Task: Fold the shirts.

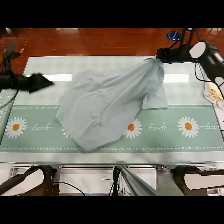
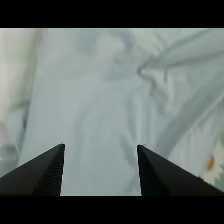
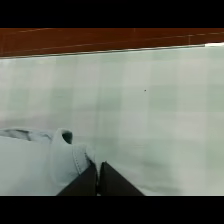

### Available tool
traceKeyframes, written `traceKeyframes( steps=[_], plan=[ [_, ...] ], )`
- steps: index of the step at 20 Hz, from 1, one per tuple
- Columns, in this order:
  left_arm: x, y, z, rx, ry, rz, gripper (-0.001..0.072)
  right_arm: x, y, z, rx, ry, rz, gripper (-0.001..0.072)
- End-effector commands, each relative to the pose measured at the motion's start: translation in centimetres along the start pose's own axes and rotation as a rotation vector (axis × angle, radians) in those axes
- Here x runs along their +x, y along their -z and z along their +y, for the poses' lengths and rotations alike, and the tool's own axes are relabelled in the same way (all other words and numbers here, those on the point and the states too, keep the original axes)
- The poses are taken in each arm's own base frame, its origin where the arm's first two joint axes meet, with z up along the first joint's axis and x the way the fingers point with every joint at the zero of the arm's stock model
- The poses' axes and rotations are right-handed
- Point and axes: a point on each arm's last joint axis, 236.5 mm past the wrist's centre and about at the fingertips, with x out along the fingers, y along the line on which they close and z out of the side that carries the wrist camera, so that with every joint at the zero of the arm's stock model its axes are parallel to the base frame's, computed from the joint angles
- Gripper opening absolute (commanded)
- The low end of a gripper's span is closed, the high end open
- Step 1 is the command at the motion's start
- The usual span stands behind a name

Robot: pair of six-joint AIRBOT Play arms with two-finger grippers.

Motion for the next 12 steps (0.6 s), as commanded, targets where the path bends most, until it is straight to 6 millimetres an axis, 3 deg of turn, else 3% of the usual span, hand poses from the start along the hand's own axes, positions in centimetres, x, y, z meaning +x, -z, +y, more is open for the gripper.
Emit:
traceKeyframes(
  steps=[1, 5, 8, 12],
  plan=[
    [-1.5, 10.3, -3.0, -0.152, 0.071, 0.194, 0.054, -1.1, 0.0, -1.1, 0.016, 0.012, 0.018, 0.0018],
    [1.9, 19.4, -4.9, -0.342, 0.168, 0.249, 0.0542, -1.1, 0.9, -1.0, 0.012, 0.01, 0.054, 0.0018],
    [4.0, 24.8, -5.7, -0.419, 0.216, 0.361, 0.0542, -1.1, 0.9, -1.0, 0.012, 0.01, 0.057, 0.0018],
    [5.9, 26.7, -4.8, -0.465, 0.158, 0.379, 0.0542, -1.1, 1.5, -1.0, 0.004, 0.008, 0.081, 0.0018]
  ],
)
